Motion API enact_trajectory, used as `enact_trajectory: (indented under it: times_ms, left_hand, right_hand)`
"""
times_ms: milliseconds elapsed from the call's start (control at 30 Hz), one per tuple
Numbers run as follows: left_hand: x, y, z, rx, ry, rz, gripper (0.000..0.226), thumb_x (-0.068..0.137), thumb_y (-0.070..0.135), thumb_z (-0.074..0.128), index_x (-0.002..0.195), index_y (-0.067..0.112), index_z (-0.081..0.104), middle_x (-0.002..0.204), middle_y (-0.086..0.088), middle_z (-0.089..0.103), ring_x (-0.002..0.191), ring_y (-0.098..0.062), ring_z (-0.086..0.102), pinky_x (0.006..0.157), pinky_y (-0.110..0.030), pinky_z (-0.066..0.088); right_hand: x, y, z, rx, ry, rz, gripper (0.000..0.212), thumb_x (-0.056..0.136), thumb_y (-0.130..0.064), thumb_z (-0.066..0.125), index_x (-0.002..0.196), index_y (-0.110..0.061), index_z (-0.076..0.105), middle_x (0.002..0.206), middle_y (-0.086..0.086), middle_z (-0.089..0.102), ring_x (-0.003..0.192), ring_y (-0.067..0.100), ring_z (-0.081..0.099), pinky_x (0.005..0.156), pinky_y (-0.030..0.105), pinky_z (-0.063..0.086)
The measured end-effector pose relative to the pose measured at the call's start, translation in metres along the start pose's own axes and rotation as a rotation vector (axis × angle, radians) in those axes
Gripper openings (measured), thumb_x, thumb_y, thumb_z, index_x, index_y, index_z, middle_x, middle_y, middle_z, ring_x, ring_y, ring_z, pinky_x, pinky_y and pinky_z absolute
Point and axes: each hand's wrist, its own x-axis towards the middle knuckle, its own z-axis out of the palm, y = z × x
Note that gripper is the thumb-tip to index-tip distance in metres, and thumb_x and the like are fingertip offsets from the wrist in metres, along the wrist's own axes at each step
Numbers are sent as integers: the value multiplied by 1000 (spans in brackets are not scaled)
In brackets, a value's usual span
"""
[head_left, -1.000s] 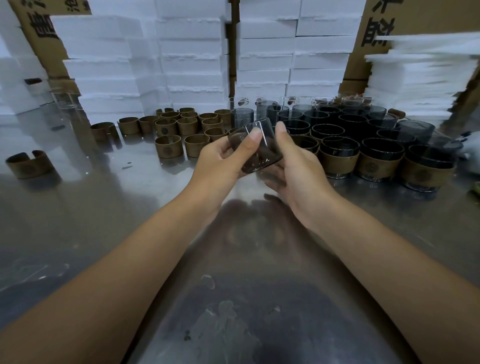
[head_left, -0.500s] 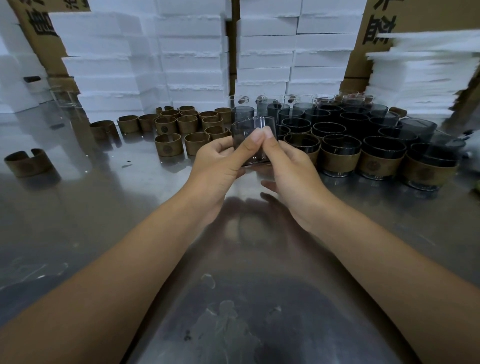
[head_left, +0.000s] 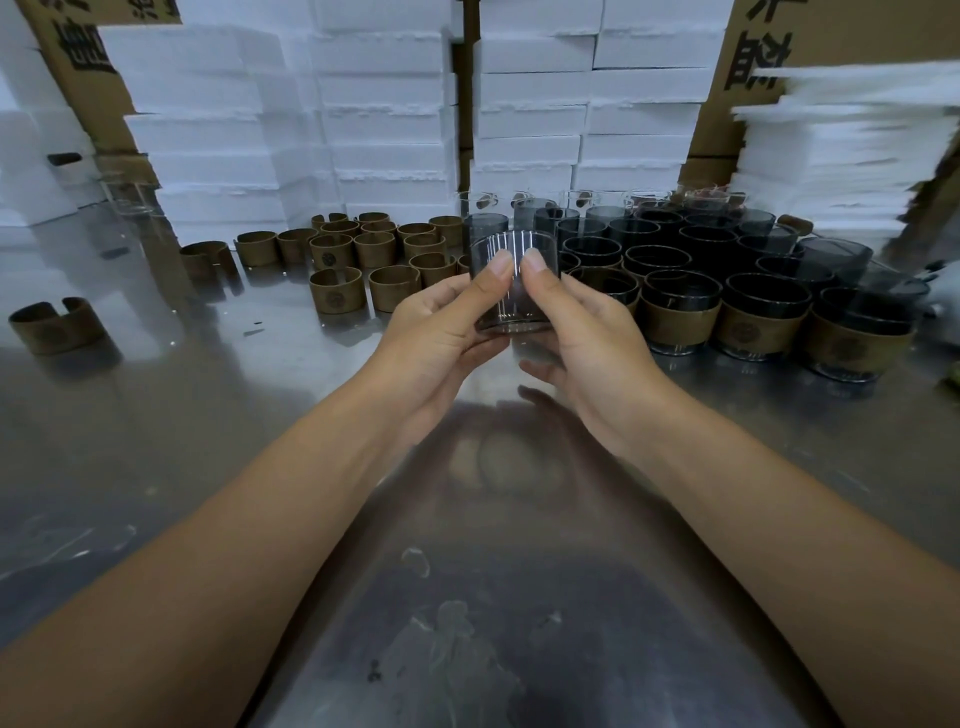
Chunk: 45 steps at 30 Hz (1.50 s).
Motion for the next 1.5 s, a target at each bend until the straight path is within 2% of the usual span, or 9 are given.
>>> enact_trajectory:
  times_ms: [133, 300, 533, 700, 833, 967, 1167, 1367, 1500]
  left_hand:
    - [0, 2, -2, -80, -22, -26, 38, 70, 44, 64, 94, 16, 70, 92, -1, 75, 90, -13, 71, 81, -22, 56]
    - [1, 5, -4, -152, -35, -49, 40, 72, 47, 61, 98, 17, 70, 101, -4, 74, 98, -18, 70, 86, -27, 56]
    - [2, 4, -4, -169, -89, -40, 44, 79, 48, 58, 104, 14, 69, 105, -8, 73, 102, -21, 69, 88, -31, 55]
    - [2, 3, -3, 101, 19, -52, 40, 85, 57, 51, 101, 24, 69, 97, 1, 75, 92, -14, 71, 85, -32, 51]
    - [1, 3, -1, 187, 137, 0, 25, 93, 43, 55, 99, 25, 70, 87, 6, 75, 78, -5, 70, 74, -23, 49]
    - [1, 1, 2, 209, 112, -9, 20, 84, 43, 65, 93, 25, 70, 84, 11, 73, 85, -6, 67, 78, -27, 49]
    - [0, -1, 0, 165, 60, -7, 46, 64, 51, 66, 101, 24, 69, 91, 11, 72, 89, -9, 64, 82, -28, 47]
    - [1, -1, -4, 106, -31, -57, 37, 80, 49, 58, 105, 25, 69, 94, 8, 73, 86, -6, 68, 86, -26, 49]
    - [4, 0, -5, -15, 0, -136, 30, 92, 46, 50, 96, 23, 69, 91, 4, 74, 87, -11, 70, 86, -29, 51]
  right_hand:
    - [2, -1, -4, 11, -24, 16, 33, 91, -53, 49, 106, -31, 69, 103, -12, 73, 106, 4, 64, 98, 38, 44]
    - [4, -2, -5, 56, -19, 20, 29, 95, -49, 46, 97, -32, 69, 102, -12, 73, 97, 0, 67, 104, 42, 40]
    - [5, 1, -2, 32, -21, 78, 41, 90, -62, 42, 98, -31, 67, 111, -7, 71, 109, 7, 61, 92, 38, 45]
    - [4, 2, 0, -15, 16, 60, 42, 90, -62, 41, 90, -30, 69, 103, -9, 72, 104, 6, 62, 91, 33, 46]
    - [4, 3, -1, -39, 102, 6, 37, 93, -49, 50, 102, -19, 69, 102, 1, 73, 104, 18, 66, 101, 42, 46]
    - [4, 4, 0, -2, 136, -28, 32, 89, -39, 61, 108, -14, 66, 96, -3, 72, 94, 10, 67, 92, 29, 49]
    - [4, 5, 2, 16, 171, -51, 29, 87, -39, 65, 107, -18, 65, 84, -13, 71, 80, -4, 66, 73, 15, 45]
    - [4, 4, -1, 116, 196, -2, 38, 83, -37, 70, 113, -15, 61, 97, -2, 72, 93, 10, 69, 85, 26, 51]
    - [9, 4, -5, 176, 174, 61, 21, 86, -36, 66, 100, -22, 62, 93, -4, 70, 93, 12, 66, 88, 31, 47]
